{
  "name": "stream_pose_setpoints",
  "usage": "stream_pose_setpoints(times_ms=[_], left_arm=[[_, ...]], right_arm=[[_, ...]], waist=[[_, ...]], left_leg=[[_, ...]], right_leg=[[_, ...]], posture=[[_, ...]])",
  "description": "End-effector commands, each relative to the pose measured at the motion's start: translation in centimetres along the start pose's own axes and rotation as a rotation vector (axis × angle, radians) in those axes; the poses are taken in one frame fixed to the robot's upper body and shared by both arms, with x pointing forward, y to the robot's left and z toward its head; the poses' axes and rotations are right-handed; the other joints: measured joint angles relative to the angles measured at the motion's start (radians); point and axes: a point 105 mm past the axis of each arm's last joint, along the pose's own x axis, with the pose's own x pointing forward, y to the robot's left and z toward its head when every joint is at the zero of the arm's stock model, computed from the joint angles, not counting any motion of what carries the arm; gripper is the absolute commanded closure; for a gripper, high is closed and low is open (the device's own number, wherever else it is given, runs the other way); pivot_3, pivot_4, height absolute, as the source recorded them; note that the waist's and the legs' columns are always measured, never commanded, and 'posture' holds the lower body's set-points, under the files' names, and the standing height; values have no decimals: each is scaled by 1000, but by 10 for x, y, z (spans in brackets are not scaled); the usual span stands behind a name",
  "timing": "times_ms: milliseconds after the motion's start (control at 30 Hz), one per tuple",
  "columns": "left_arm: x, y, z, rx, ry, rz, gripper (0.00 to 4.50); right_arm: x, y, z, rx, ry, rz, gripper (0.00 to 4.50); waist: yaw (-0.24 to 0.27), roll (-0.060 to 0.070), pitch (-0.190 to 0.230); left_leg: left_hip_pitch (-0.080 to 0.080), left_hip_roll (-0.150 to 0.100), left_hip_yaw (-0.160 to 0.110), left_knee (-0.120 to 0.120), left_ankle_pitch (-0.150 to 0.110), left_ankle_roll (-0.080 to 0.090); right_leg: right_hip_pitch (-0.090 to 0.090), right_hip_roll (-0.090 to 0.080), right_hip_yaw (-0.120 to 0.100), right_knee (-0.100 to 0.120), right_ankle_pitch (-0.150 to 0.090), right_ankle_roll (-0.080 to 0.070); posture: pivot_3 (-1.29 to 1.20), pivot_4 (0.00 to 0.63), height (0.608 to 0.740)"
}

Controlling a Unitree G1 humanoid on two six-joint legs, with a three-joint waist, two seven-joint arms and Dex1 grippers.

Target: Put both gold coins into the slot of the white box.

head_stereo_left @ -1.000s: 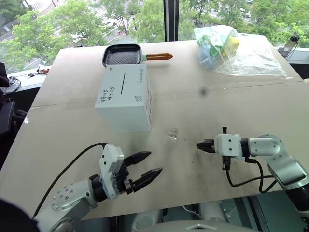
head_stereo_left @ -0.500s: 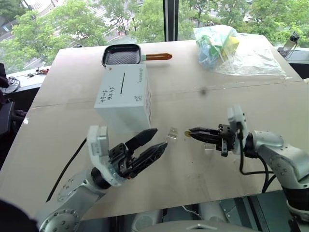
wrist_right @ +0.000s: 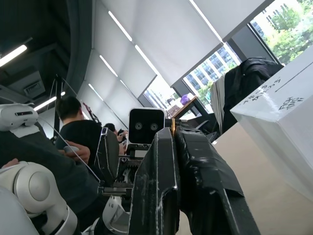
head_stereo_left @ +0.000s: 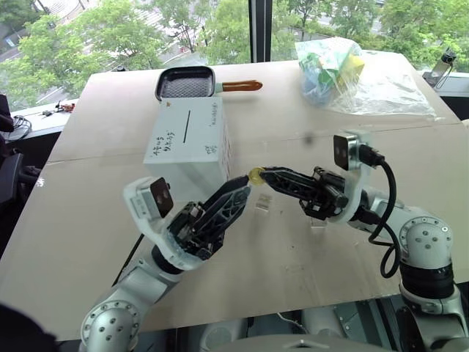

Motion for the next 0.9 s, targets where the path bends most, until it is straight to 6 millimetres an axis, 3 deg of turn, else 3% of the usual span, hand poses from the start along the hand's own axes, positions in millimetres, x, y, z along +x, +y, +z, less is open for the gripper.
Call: stream_pose_setpoints(times_ms=[33,367,467,533,600,667,900], left_arm=[[2,-5,2,6,-20,-19,1629],[3,0,5,17,-51,-10,1629],[3,1,7,14,-65,-8,2412],[3,1,5,6,-59,-12,3177],[3,0,4,3,-57,-14,3580],[4,1,4,0,-58,-15,4426],[2,3,0,-18,-47,-6,4426]], right_arm=[[2,10,5,-17,-10,37,4500],[2,12,4,-18,-5,53,4500],[2,14,5,-21,-5,59,4500],[2,14,4,-22,-2,65,4500],[2,15,4,-23,0,68,4500],[3,15,4,-24,1,71,4500],[3,18,4,-35,7,90,4500]], waist=[[-1,0,0],[-1,0,0],[-1,0,0],[-1,0,0],[-1,0,0],[-1,0,0],[-1,0,0]], left_leg=[[0,0,0,0,0,0],[0,0,0,0,0,0],[0,0,0,0,0,0],[0,0,0,0,0,0],[0,0,0,0,0,0],[0,0,0,0,0,0],[0,0,0,0,0,0]], right_leg=[[0,0,0,0,0,0],[0,0,0,0,0,0],[0,0,0,0,0,0],[0,0,0,0,0,0],[0,0,0,0,0,0],[0,0,0,0,0,0],[0,0,0,0,0,0]], posture=[[0,150,721],[0,150,721],[0,150,721],[0,150,721],[0,150,721],[0,150,721],[0,150,721]])
